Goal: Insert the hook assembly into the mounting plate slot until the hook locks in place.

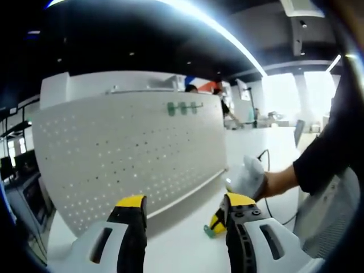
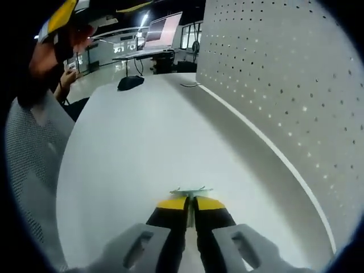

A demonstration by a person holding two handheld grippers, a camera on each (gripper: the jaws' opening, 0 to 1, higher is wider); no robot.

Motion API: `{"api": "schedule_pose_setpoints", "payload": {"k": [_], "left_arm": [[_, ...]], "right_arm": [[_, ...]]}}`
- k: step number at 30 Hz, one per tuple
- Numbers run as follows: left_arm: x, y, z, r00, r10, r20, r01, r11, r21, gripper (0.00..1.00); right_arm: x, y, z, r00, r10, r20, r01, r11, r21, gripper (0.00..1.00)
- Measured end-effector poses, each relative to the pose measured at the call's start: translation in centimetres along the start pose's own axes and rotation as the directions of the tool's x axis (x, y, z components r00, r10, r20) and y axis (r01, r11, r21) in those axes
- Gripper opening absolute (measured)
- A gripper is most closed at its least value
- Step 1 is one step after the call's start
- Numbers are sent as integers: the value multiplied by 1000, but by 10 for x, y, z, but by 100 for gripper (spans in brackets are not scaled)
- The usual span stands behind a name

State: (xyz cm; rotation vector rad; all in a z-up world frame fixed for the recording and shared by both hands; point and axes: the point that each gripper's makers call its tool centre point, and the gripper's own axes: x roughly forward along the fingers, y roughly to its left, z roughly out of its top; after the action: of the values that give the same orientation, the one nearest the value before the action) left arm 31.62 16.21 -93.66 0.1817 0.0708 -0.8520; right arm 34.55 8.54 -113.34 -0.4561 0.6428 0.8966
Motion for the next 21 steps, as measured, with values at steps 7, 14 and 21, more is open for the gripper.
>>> {"api": "schedule_pose_setpoints", "payload": {"k": [7,14,21], "left_arm": [[1,-1,1,1000,-5,4,5,1000,1,56],[1,-2,1,1000,-10,2,10,1000,3,55],[2,-5,1,1000,-19,1,19,1000,10,55]], "right_arm": [[-5,-6,7,998,-1,58,-6,993,114,1],[-19,-17,24,988,-29,149,-6,973,232,1],[-33,-22,42,971,-36,234,-43,945,324,1]]}}
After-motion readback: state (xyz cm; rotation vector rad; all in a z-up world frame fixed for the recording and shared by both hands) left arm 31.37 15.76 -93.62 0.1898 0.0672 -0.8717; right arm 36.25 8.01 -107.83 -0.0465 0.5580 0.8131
